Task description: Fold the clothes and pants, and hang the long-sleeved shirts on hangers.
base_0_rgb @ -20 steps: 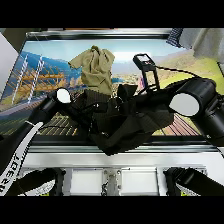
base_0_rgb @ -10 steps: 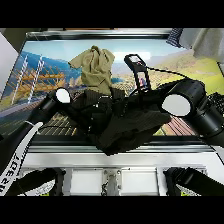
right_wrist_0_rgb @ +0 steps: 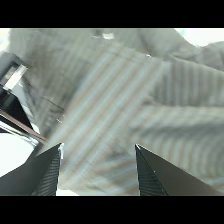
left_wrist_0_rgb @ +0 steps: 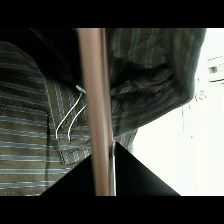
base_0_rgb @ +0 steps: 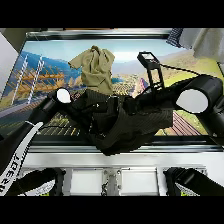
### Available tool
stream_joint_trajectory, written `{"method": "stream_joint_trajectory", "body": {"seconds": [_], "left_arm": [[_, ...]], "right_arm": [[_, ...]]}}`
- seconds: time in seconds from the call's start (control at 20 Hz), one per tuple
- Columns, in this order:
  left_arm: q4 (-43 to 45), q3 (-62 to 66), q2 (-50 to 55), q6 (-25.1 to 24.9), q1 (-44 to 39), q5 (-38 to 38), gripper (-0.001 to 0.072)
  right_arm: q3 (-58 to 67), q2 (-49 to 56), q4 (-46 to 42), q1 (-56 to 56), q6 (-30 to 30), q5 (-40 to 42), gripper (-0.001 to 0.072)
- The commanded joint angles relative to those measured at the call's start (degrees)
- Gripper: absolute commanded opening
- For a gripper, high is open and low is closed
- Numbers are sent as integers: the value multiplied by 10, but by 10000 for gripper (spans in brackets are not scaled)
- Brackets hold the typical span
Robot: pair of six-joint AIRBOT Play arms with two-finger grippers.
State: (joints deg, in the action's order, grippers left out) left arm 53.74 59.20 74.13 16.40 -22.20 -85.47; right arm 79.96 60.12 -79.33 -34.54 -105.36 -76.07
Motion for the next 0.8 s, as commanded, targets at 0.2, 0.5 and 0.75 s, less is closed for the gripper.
{"method": "stream_joint_trajectory", "body": {"seconds": [0.2, 0.5, 0.75], "left_arm": [[2, 0, 0, -1, 0, -1, 13], [2, 0, 0, -1, 0, 0, 13], [2, 0, 0, -1, 0, -7, 13]], "right_arm": [[1, -19, 51, 80, 276, -104, 510], [1, -19, 101, 128, 352, -93, 508], [-5, -22, 149, 216, 558, -101, 507]]}}
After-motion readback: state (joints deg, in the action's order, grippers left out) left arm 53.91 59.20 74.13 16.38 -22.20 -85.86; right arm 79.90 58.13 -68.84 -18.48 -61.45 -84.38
